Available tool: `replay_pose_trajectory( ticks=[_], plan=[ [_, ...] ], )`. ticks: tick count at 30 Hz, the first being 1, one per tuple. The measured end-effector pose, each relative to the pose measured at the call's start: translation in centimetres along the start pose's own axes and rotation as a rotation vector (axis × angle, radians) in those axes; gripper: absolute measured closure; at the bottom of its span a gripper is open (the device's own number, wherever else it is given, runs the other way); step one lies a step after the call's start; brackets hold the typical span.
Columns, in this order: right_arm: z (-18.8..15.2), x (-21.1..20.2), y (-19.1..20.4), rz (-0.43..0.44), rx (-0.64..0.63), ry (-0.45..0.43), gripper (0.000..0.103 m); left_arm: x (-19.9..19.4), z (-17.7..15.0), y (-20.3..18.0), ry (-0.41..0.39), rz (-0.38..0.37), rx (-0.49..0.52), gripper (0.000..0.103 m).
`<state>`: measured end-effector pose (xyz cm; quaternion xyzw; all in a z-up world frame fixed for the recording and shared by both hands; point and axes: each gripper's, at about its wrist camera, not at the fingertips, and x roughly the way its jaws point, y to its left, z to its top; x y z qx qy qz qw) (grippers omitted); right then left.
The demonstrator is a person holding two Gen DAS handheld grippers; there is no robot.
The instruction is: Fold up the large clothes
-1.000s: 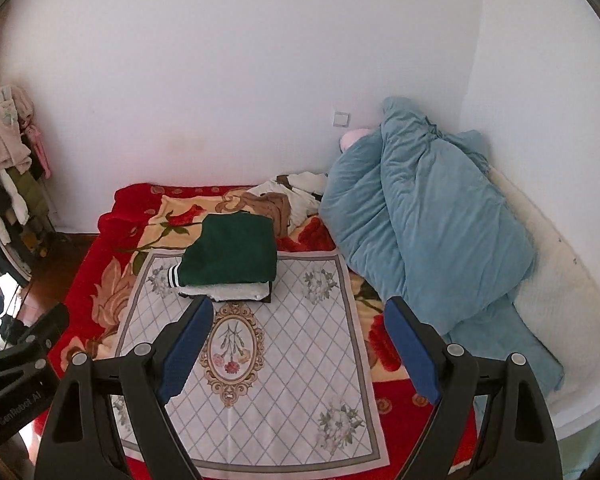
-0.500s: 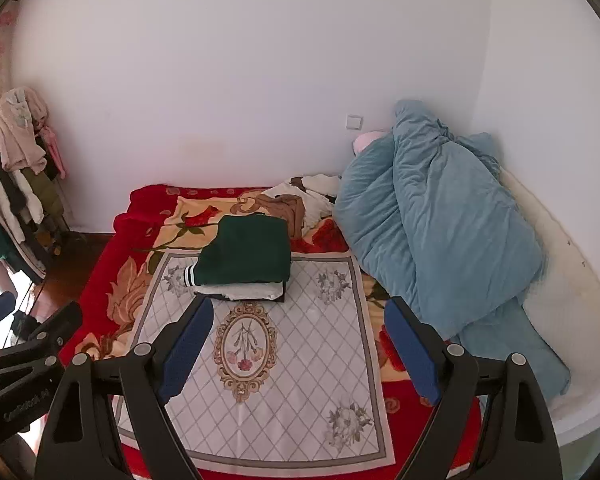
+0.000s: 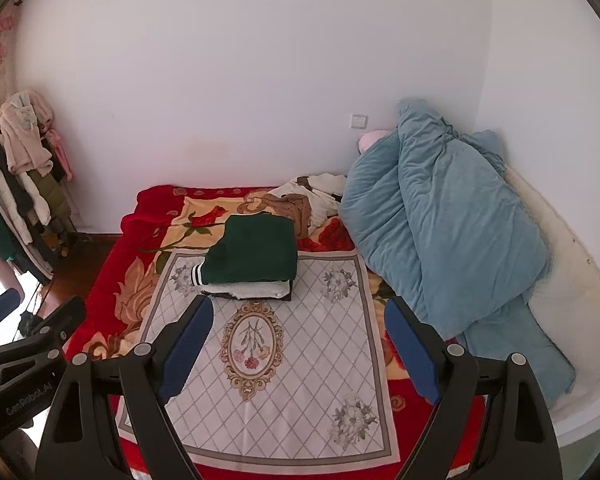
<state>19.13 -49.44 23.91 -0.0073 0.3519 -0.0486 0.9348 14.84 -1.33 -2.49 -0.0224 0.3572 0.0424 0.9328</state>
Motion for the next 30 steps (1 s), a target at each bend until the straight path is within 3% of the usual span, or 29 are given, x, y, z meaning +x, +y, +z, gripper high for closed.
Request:
replay_pose_trajectory(
  ticks=[30],
  plan=[
    [0.05, -0.55, 0.21, 0.013, 0.011, 0.004, 0.014, -0.66, 0.51, 0.01, -0.022, 0.002, 0.014, 0.0]
  ],
)
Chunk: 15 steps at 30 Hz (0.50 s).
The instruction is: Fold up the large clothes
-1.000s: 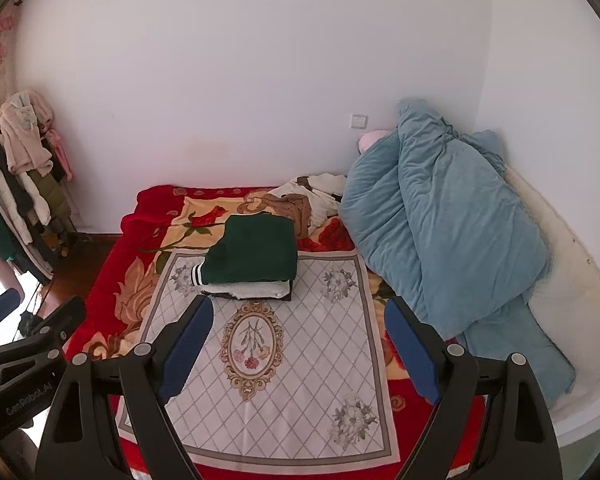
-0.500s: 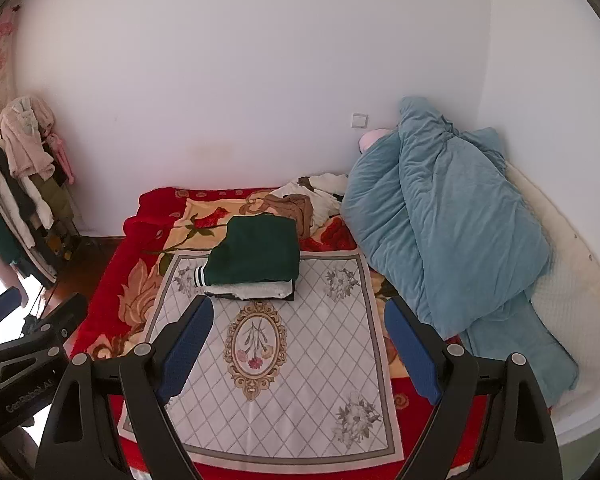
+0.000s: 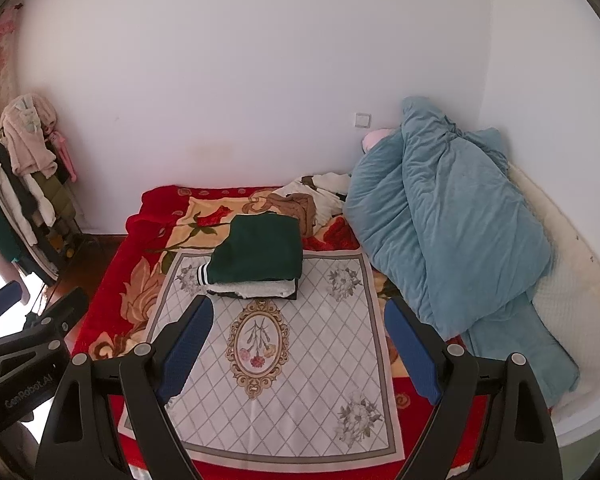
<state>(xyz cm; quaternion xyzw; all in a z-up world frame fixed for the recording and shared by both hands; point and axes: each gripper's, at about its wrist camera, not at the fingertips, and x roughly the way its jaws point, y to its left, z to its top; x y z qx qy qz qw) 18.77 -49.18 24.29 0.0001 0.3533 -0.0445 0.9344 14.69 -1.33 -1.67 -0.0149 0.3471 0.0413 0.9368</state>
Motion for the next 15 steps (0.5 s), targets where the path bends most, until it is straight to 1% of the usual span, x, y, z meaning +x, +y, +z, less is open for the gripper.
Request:
replay_pose_trajectory(
  ticks=[15],
  plan=[
    [-0.31, -0.04, 0.12, -0.003, -0.004, -0.005, 0.014, 0.09, 0.16, 0.25, -0.005, 0.004, -0.003, 0.0]
  ],
)
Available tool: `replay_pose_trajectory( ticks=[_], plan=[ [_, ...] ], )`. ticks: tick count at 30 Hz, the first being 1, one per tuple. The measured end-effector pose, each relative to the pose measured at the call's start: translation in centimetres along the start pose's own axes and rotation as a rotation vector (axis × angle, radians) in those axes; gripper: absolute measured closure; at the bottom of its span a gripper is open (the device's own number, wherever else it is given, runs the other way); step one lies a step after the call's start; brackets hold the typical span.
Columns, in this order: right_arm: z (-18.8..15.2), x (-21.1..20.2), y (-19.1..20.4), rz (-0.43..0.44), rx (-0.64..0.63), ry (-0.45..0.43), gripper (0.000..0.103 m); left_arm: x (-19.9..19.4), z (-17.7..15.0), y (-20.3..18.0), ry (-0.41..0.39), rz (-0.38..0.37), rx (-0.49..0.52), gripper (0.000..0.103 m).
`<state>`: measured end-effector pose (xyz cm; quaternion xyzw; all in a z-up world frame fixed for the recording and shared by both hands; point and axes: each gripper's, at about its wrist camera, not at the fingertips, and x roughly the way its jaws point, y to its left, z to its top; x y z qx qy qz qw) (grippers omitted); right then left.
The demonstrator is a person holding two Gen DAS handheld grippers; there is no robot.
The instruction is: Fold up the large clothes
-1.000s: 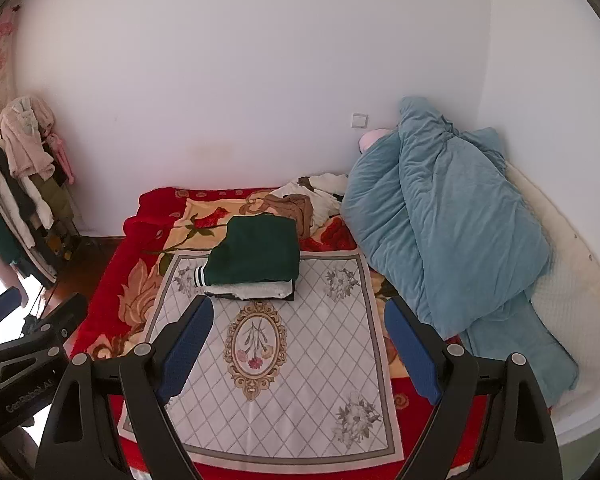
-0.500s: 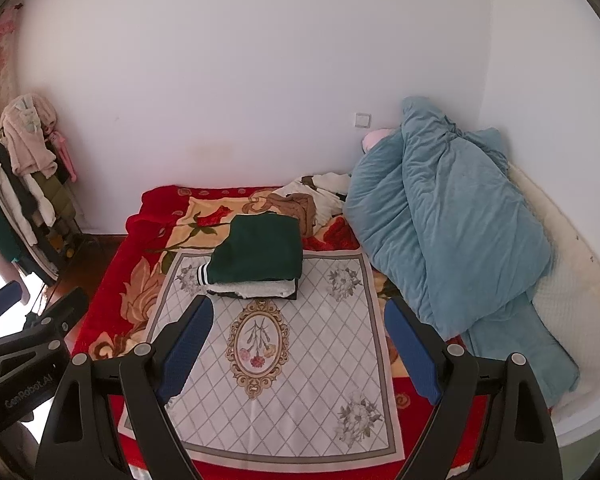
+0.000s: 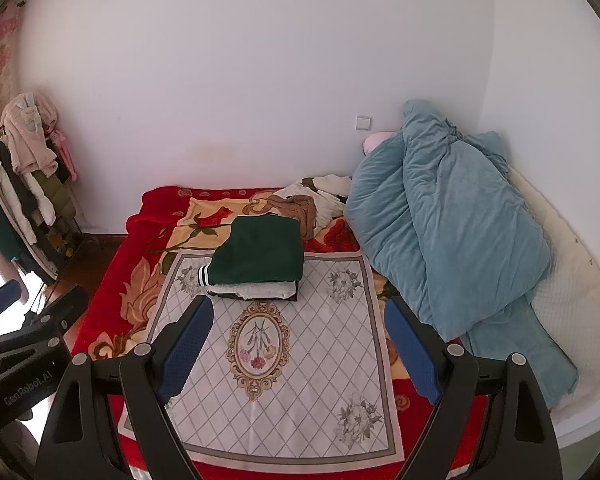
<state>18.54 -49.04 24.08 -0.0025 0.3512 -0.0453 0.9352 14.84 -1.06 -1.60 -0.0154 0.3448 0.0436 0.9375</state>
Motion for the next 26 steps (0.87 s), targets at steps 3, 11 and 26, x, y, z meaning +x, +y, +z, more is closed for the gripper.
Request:
replay_pose_trajectory(
  ticks=[3, 11, 26],
  plan=[
    [-0.01, 0.02, -0.04, -0.001, 0.001, -0.001, 0.014, 0.02, 0.09, -0.04, -0.005, 0.003, 0.001, 0.0],
    [0.07, 0.07, 0.01, -0.001, -0.002, -0.002, 0.014, 0.13, 0.16, -0.04, -0.006, 0.002, -0.002, 0.0],
    [0.25, 0.25, -0.1, 0.002, -0.003, -0.003, 0.014, 0.11, 0.6, -0.02, -0.006, 0.023, -0.015, 0.0]
  ],
)
